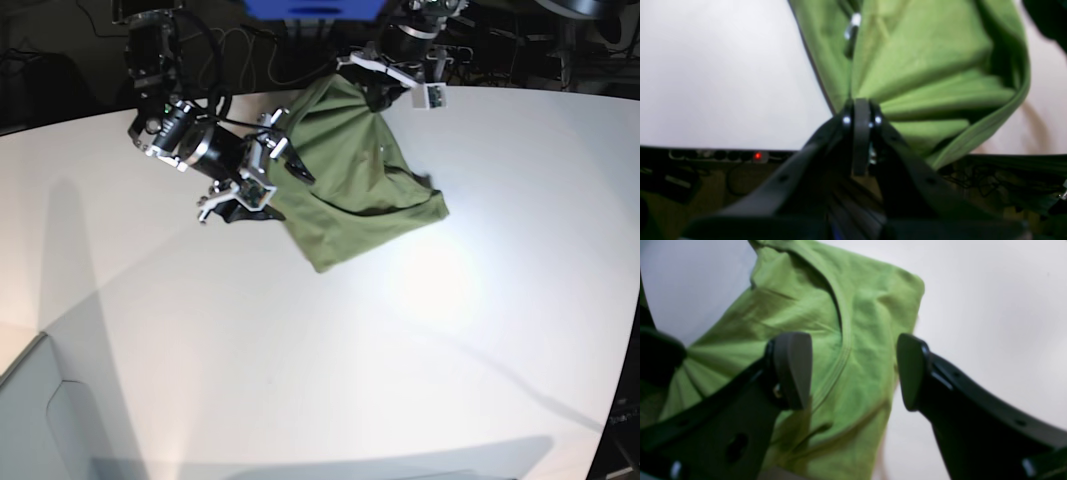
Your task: Fold the T-shirt properly
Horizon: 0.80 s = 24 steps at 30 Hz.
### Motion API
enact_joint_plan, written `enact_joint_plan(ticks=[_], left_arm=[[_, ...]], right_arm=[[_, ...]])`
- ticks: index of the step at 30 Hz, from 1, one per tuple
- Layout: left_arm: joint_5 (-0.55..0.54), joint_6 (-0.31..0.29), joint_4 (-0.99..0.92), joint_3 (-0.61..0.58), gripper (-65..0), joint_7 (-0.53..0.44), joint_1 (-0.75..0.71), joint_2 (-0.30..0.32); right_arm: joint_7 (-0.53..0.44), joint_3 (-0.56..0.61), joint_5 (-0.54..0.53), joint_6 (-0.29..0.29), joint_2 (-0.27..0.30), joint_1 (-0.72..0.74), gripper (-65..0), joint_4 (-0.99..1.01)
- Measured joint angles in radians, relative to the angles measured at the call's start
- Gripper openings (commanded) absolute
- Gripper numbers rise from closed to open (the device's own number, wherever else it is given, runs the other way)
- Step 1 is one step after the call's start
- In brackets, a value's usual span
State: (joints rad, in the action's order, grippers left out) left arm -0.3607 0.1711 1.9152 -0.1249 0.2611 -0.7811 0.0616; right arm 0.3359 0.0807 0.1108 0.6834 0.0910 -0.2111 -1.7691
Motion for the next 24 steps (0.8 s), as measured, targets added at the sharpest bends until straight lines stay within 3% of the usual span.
enact_joint_plan(ticks=[5,10,11,18,24], left_arm=[[-0.002,0.001,-0.011,0.031,-63.1,-0.003,0.007,0.002],[0.002,0.001,-0.009,0.049,-37.0,0.003,-0.019,0.0],[0.001,0.002,-0.008,0.05,-34.1,0.002,-0.022,0.002],[-0.001,0.001,0.082,0.121,-33.1,-0.009,-0.063,-0.007],[-0.001,-0.001,0.058,0.131,-31.1,0.005,0.047,-0.011]], right_arm=[[0.0,0.0,0.0,0.0,0.0,0.005,-27.1,0.0],[0.0,0.0,0.0,0.0,0.0,0.008,-27.1,0.0],[0.0,0.0,0.0,0.0,0.0,0.008,-27.1,-0.002],[0.001,-0.097,0.0,0.0,-0.002,0.002,-26.7,-0.061],[0.002,-0.188,-0.003,0.0,-0.006,-0.034,-26.7,-0.076]])
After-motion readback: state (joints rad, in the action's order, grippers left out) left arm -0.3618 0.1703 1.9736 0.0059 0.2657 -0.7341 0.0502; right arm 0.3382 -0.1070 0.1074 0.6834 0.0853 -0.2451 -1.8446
